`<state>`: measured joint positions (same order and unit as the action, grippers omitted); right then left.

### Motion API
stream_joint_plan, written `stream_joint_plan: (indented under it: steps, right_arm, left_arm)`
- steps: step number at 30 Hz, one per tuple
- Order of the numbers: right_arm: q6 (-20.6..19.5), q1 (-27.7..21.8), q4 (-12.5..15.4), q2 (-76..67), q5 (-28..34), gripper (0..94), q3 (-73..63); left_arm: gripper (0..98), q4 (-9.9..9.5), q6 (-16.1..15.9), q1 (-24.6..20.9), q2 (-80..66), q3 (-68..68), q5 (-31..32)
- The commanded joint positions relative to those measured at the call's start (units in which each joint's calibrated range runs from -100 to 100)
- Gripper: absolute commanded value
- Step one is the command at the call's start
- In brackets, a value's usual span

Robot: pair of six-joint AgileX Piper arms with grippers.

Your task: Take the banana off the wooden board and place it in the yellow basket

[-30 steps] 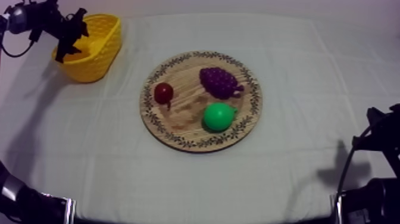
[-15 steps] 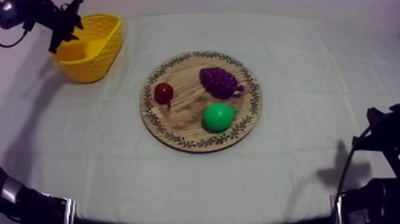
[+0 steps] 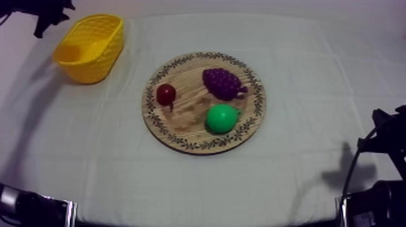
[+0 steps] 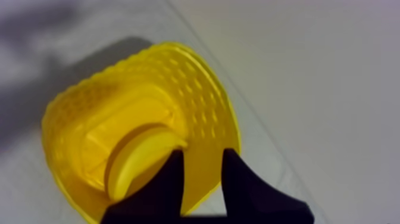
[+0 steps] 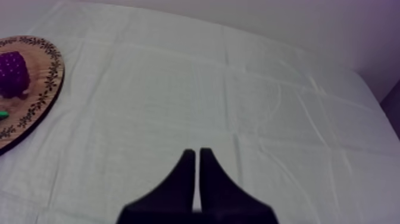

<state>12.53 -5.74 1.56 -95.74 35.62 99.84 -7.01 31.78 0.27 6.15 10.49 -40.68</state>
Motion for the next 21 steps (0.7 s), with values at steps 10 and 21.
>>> stream_joint_plan:
  steps: [10,21]
  right_arm:
    - [0.01,0.0,-0.02,-0.01,-0.06,0.4,0.05]
    - [0.02,0.0,-0.02,-0.01,-0.06,0.4,0.05]
  left_arm:
    - [20.5,-3.64,-6.12,-0.41,-19.35,8.79,-0.17]
    - [12.4,-4.46,-12.44,-3.79,-41.27,27.85,1.61]
